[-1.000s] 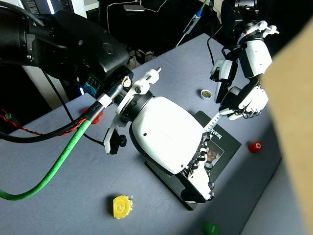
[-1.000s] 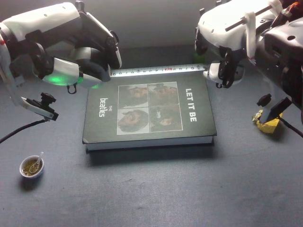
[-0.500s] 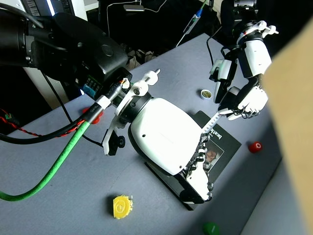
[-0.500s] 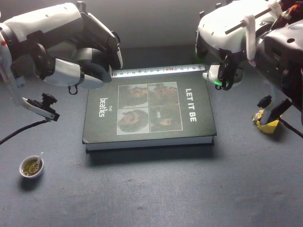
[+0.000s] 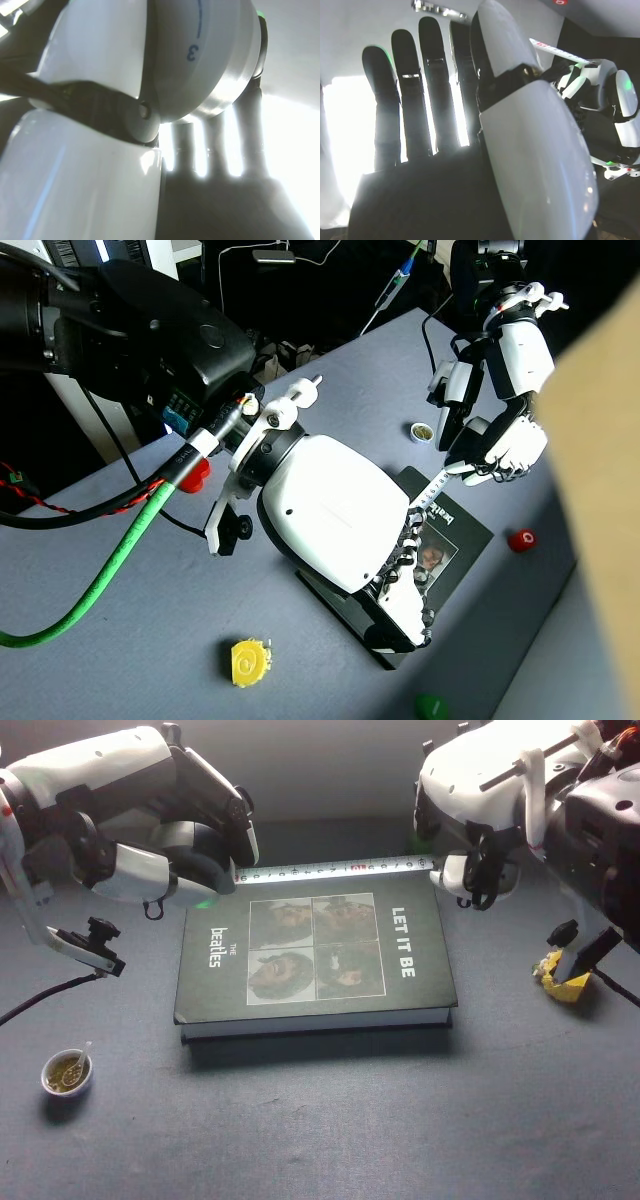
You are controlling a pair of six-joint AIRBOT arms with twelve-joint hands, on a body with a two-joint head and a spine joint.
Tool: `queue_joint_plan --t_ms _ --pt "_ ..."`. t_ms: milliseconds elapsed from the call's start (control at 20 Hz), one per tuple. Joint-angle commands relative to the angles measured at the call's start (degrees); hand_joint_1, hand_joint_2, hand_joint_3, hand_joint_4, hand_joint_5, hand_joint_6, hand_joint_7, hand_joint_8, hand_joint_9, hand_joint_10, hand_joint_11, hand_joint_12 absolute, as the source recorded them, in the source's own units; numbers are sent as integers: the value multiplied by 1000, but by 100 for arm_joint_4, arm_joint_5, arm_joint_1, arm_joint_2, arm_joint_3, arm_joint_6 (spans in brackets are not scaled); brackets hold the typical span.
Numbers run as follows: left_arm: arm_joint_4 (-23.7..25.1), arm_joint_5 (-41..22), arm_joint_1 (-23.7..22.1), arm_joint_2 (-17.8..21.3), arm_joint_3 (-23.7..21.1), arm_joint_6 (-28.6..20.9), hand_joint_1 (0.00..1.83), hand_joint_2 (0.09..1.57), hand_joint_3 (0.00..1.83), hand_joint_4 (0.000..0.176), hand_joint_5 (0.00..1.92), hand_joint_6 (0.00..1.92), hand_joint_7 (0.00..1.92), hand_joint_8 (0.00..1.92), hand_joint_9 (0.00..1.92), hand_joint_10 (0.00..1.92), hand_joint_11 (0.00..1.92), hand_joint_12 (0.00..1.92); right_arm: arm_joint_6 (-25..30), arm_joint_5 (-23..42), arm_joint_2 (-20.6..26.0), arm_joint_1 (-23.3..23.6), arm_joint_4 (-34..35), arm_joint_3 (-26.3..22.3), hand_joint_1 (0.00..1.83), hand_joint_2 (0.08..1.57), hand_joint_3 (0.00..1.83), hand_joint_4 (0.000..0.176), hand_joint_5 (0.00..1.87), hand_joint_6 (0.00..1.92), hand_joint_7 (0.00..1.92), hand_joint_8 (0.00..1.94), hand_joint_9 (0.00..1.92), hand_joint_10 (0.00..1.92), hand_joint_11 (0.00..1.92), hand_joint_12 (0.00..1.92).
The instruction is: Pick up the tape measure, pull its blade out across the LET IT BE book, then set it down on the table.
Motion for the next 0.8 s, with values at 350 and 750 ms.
queue_joint_plan --t_ms 350,750 --pt "-108 -699 -92 -5 20 -46 1497 1065 0 0 1029 615 1079 768 994 1006 923 1438 -15 124 51 17 -482 -13 1161 1212 0 26 806 1255 802 1314 662 1308 627 1685" --pt "-112 -708 -92 -3 32 -47 1496 1066 0 0 1046 626 1062 775 992 1013 911 1441 58 57 63 -19 -499 23 1167 1212 0 2 791 1220 819 1349 680 1329 657 1691"
